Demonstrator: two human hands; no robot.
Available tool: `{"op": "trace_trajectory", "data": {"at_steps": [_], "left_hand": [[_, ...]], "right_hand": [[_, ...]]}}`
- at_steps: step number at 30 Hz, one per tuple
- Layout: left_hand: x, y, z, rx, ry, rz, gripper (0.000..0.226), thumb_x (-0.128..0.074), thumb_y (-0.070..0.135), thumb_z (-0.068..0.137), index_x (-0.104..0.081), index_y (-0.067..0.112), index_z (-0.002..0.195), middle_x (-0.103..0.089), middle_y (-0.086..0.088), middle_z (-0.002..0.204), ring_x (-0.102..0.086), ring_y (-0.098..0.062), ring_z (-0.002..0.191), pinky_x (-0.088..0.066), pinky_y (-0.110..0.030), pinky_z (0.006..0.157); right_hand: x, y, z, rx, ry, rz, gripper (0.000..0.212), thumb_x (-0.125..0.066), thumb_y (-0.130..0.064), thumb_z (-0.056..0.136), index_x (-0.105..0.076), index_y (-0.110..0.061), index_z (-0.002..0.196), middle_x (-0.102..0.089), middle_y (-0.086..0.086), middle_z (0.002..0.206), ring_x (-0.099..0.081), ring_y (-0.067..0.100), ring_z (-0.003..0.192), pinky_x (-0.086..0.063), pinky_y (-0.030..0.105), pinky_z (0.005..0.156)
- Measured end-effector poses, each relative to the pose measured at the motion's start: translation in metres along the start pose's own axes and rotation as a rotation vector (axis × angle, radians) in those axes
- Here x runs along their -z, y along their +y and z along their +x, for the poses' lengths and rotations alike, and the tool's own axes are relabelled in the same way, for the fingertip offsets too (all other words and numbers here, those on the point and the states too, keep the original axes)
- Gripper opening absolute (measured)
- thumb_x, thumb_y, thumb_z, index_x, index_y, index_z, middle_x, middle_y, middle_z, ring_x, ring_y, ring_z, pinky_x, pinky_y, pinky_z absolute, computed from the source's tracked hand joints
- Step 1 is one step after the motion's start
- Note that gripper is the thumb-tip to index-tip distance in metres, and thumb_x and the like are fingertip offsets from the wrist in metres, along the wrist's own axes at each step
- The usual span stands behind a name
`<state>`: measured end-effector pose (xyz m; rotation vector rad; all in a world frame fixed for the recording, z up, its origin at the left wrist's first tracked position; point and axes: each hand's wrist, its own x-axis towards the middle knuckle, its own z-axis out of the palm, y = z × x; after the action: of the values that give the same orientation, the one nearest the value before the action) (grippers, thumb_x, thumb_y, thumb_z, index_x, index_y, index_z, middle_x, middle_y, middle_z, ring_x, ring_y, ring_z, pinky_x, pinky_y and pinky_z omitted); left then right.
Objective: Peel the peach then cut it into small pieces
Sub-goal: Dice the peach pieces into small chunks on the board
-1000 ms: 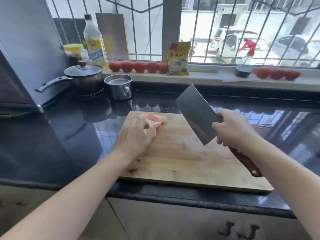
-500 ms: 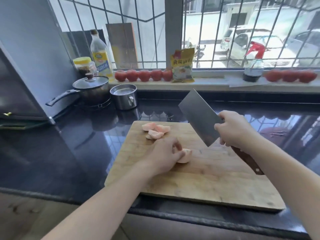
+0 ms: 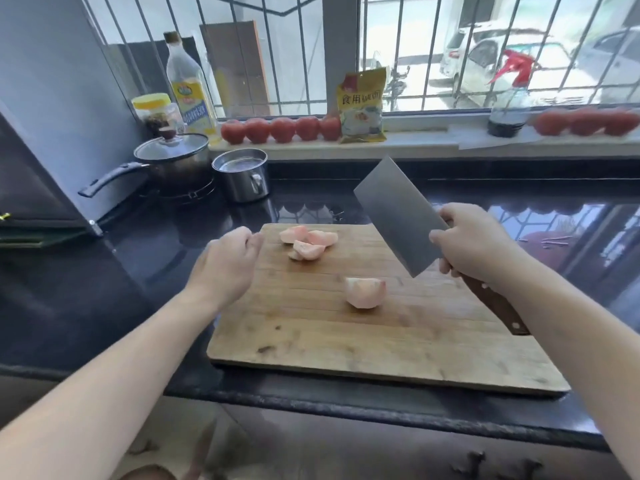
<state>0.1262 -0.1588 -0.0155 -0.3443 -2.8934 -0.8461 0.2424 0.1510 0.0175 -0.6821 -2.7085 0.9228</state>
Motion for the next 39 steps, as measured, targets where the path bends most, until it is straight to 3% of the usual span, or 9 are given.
{"op": "trace_trajectory", "data": {"at_steps": [9,12,15,18,20,22,26,31,39], "left_hand": [[-0.005,-0.027,0.079,0.014,-0.079,0.35,0.005,-0.052,0.014,0.1,-0.055,0.017,0.102,-0.068,-0.015,0.106,-0.056,-0.039,0.096,-0.047,-0.046,0.078],[0.002,-0.034,0.081,0.025,-0.124,0.5,0.076,-0.056,-0.003,0.084,-0.04,0.029,0.151,-0.036,-0.015,0.152,-0.037,-0.04,0.129,-0.038,-0.05,0.105],[0.006,-0.025,0.077,-0.045,-0.017,0.365,0.023,-0.06,0.019,0.097,-0.069,0.021,0.118,-0.064,-0.01,0.111,-0.054,-0.036,0.105,-0.044,-0.046,0.089],[0.003,-0.019,0.074,-0.039,0.04,0.259,0.05,-0.053,0.041,0.103,-0.053,0.013,0.062,-0.054,-0.005,0.064,-0.057,-0.036,0.073,-0.041,-0.04,0.064],[-0.001,-0.016,0.07,-0.151,-0.004,0.251,0.01,-0.058,0.023,0.099,-0.066,0.017,0.102,-0.059,-0.007,0.097,-0.055,-0.034,0.096,-0.042,-0.041,0.077],[-0.007,-0.017,0.065,-0.29,-0.042,0.279,0.055,-0.06,0.008,0.091,-0.052,0.025,0.144,-0.05,-0.007,0.123,-0.047,-0.032,0.109,-0.039,-0.042,0.09],[-0.022,0.007,0.061,-0.551,-0.037,0.155,0.022,-0.064,0.033,0.097,-0.072,0.027,0.117,-0.066,0.004,0.113,-0.053,-0.025,0.109,-0.039,-0.042,0.094],[-0.034,0.029,0.063,-0.482,-0.359,0.229,0.021,-0.063,0.053,0.096,-0.071,0.037,0.107,-0.059,0.013,0.106,-0.056,-0.014,0.106,-0.04,-0.041,0.101],[-0.046,0.039,0.055,-0.523,-0.237,0.281,0.025,-0.051,0.051,0.095,-0.066,0.032,0.094,-0.057,0.012,0.093,-0.06,-0.018,0.096,-0.052,-0.044,0.089]], "right_hand": [[-0.012,0.002,0.052,-0.053,-0.009,-0.028,0.013,-0.05,-0.01,0.092,-0.062,-0.011,0.095,-0.07,0.018,0.068,-0.059,0.013,0.038,-0.04,0.02,0.037],[-0.015,-0.008,0.062,-0.056,-0.007,-0.003,0.017,-0.051,-0.013,0.092,-0.064,-0.021,0.1,-0.07,0.01,0.06,-0.062,0.018,0.043,-0.046,0.025,0.045],[-0.02,-0.013,0.061,-0.018,0.005,0.015,0.018,-0.053,-0.013,0.092,-0.063,-0.025,0.1,-0.07,0.008,0.059,-0.064,0.019,0.044,-0.053,0.032,0.054],[-0.022,-0.013,0.052,-0.021,0.033,0.016,0.014,-0.053,-0.014,0.092,-0.062,-0.024,0.096,-0.07,0.007,0.059,-0.068,0.023,0.05,-0.059,0.039,0.06],[-0.021,-0.013,0.042,-0.038,0.037,0.041,0.013,-0.053,-0.013,0.092,-0.062,-0.023,0.093,-0.07,0.007,0.06,-0.069,0.023,0.051,-0.061,0.045,0.063],[-0.017,-0.013,0.032,-0.032,0.05,0.035,0.015,-0.053,-0.011,0.093,-0.062,-0.023,0.095,-0.07,0.007,0.067,-0.068,0.021,0.05,-0.058,0.037,0.055],[-0.006,-0.01,0.017,-0.051,0.084,0.037,0.017,-0.051,-0.009,0.092,-0.063,-0.021,0.096,-0.071,0.011,0.07,-0.069,0.024,0.052,-0.059,0.04,0.053],[0.002,-0.004,0.004,-0.069,0.098,0.042,0.02,-0.049,-0.005,0.092,-0.064,-0.017,0.096,-0.07,0.013,0.07,-0.062,0.016,0.043,-0.051,0.033,0.047],[0.009,0.005,0.001,-0.103,0.106,0.011,0.018,-0.05,-0.006,0.092,-0.063,-0.006,0.104,-0.069,0.014,0.079,-0.063,0.015,0.042,-0.053,0.033,0.046]]}}
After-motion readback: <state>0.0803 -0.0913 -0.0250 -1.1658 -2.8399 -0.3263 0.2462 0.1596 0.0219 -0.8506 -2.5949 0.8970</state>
